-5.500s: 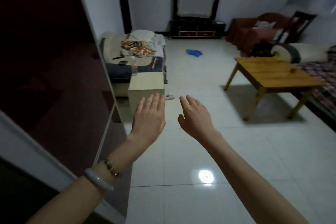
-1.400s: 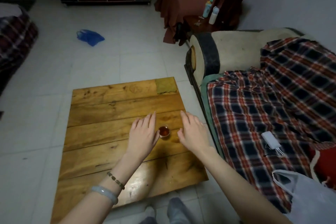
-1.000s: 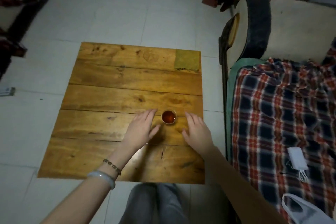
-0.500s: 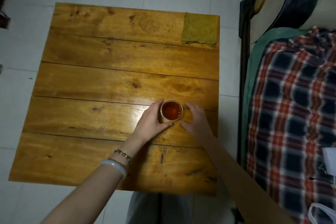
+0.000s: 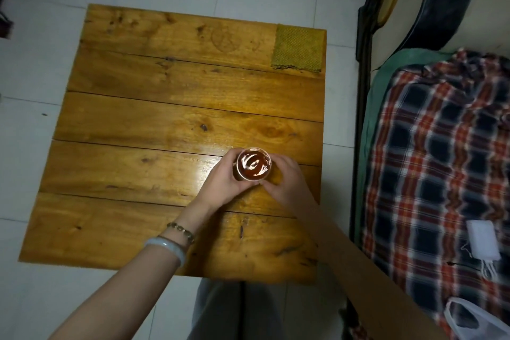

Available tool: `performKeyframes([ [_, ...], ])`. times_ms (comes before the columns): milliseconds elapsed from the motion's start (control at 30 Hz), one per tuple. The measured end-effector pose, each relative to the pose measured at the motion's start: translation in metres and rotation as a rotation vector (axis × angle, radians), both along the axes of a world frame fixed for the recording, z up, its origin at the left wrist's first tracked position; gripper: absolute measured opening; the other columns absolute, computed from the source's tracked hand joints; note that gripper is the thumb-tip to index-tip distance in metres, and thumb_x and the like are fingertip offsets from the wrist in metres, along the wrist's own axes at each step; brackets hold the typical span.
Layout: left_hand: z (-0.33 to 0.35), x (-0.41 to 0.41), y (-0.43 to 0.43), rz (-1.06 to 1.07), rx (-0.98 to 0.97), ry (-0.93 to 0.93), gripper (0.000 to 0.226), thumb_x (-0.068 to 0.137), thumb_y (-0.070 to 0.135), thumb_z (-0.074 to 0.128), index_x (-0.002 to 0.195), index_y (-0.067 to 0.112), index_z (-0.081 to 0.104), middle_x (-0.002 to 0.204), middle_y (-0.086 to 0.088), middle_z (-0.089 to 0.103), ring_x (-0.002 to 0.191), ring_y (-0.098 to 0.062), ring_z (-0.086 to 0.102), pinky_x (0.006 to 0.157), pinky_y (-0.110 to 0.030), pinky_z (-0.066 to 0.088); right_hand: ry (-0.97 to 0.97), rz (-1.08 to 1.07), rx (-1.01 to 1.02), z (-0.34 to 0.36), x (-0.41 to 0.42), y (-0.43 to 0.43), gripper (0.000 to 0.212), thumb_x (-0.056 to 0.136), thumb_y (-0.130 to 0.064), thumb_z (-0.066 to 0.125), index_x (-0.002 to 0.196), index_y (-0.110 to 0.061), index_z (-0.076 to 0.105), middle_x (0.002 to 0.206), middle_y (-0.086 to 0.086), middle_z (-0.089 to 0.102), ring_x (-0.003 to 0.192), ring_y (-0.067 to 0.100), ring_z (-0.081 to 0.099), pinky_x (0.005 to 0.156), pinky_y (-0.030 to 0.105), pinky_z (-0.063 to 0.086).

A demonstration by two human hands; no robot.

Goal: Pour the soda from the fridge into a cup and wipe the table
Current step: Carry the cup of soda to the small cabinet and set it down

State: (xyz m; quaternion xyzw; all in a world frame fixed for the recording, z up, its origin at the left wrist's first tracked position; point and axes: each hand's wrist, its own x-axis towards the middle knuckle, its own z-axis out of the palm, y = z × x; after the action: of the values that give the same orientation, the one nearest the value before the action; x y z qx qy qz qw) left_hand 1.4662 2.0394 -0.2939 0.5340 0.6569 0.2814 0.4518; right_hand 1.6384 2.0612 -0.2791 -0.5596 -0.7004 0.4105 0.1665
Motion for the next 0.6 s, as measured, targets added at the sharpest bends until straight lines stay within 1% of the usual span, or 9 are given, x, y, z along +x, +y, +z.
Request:
performKeyframes([
  [67, 0.027, -0.006, -0.004, 0.008, 0.034, -0.013, 0.065, 0.063, 0.032, 0.087, 0.116, 0.027, 0.049, 0.112, 0.013, 0.060, 0.104, 0.000, 0.056, 0.088, -0.019, 0.043, 0.026, 0.023, 0.018, 0.029, -0.005, -0.002, 0.056, 0.073, -0.015, 0.073, 0.126, -0.009, 0.054, 0.124, 0.005, 0.054, 0.113, 0.006, 0.037, 0.099, 0.020, 0.029],
  [133, 0.055, -0.017, -0.010, 0.019, 0.067, -0.043, 0.066, 0.064, 0.026, 0.087, 0.117, 0.030, 0.048, 0.114, 0.016, 0.059, 0.107, -0.001, 0.056, 0.092, -0.020, 0.043, 0.028, 0.057, 0.014, 0.060, -0.013, -0.003, 0.058, 0.074, -0.009, 0.070, 0.128, -0.010, 0.052, 0.128, 0.006, 0.052, 0.117, 0.008, 0.039, 0.104, 0.028, 0.031],
  [167, 0.069, -0.023, -0.014, 0.033, 0.080, -0.057, 0.067, 0.064, 0.023, 0.087, 0.118, 0.028, 0.048, 0.115, 0.017, 0.058, 0.108, -0.001, 0.056, 0.093, -0.020, 0.042, 0.032, 0.073, 0.008, 0.076, -0.019, -0.005, 0.058, 0.074, -0.008, 0.069, 0.129, -0.010, 0.051, 0.129, 0.006, 0.051, 0.120, 0.011, 0.040, 0.105, 0.027, 0.030],
  [233, 0.098, -0.036, -0.023, 0.070, 0.108, -0.065, 0.068, 0.063, 0.020, 0.088, 0.120, 0.023, 0.050, 0.115, 0.019, 0.059, 0.108, 0.002, 0.056, 0.093, -0.019, 0.042, 0.045, 0.113, 0.001, 0.109, -0.031, -0.008, 0.058, 0.076, -0.008, 0.068, 0.131, -0.010, 0.049, 0.132, 0.006, 0.049, 0.125, 0.016, 0.039, 0.103, 0.019, 0.023],
  [300, 0.128, -0.051, -0.035, 0.103, 0.132, -0.073, 0.069, 0.061, 0.024, 0.089, 0.119, 0.025, 0.051, 0.115, 0.018, 0.061, 0.108, 0.000, 0.057, 0.093, -0.021, 0.043, 0.042, 0.180, 0.000, 0.141, -0.044, -0.012, 0.060, 0.077, -0.008, 0.065, 0.134, -0.011, 0.046, 0.135, 0.005, 0.046, 0.128, 0.016, 0.035, 0.102, 0.016, 0.020],
  [367, 0.159, -0.066, -0.050, 0.137, 0.163, -0.071, 0.068, 0.059, 0.036, 0.086, 0.116, 0.033, 0.050, 0.115, 0.017, 0.061, 0.108, -0.003, 0.058, 0.094, -0.023, 0.044, 0.036, 0.265, 0.003, 0.169, -0.059, -0.016, 0.062, 0.078, -0.007, 0.064, 0.136, -0.013, 0.043, 0.138, 0.004, 0.044, 0.130, 0.016, 0.034, 0.104, 0.019, 0.021],
  [433, 0.187, -0.082, -0.067, 0.189, 0.185, -0.060, 0.067, 0.058, 0.040, 0.083, 0.115, 0.035, 0.050, 0.115, 0.016, 0.061, 0.107, -0.003, 0.058, 0.093, -0.023, 0.045, 0.045, 0.354, 0.008, 0.195, -0.075, -0.022, 0.064, 0.077, -0.008, 0.063, 0.137, -0.013, 0.042, 0.138, 0.003, 0.043, 0.131, 0.017, 0.033, 0.107, 0.022, 0.022],
  [500, 0.213, -0.097, -0.087, 0.246, 0.206, -0.043, 0.067, 0.059, 0.033, 0.085, 0.116, 0.031, 0.051, 0.114, 0.016, 0.061, 0.106, -0.004, 0.058, 0.092, -0.023, 0.046, 0.065, 0.444, 0.030, 0.217, -0.094, -0.029, 0.065, 0.075, -0.011, 0.060, 0.137, -0.013, 0.042, 0.138, 0.003, 0.043, 0.130, 0.016, 0.035, 0.107, 0.021, 0.022],
  [600, 0.246, -0.123, -0.120, 0.317, 0.236, -0.018, 0.064, 0.062, 0.023, 0.087, 0.115, 0.030, 0.051, 0.112, 0.017, 0.061, 0.104, 0.001, 0.058, 0.088, -0.016, 0.046, 0.069, 0.595, 0.079, 0.245, -0.125, -0.044, 0.065, 0.075, -0.012, 0.061, 0.137, -0.015, 0.042, 0.137, 0.002, 0.043, 0.130, 0.016, 0.035, 0.110, 0.024, 0.023],
])
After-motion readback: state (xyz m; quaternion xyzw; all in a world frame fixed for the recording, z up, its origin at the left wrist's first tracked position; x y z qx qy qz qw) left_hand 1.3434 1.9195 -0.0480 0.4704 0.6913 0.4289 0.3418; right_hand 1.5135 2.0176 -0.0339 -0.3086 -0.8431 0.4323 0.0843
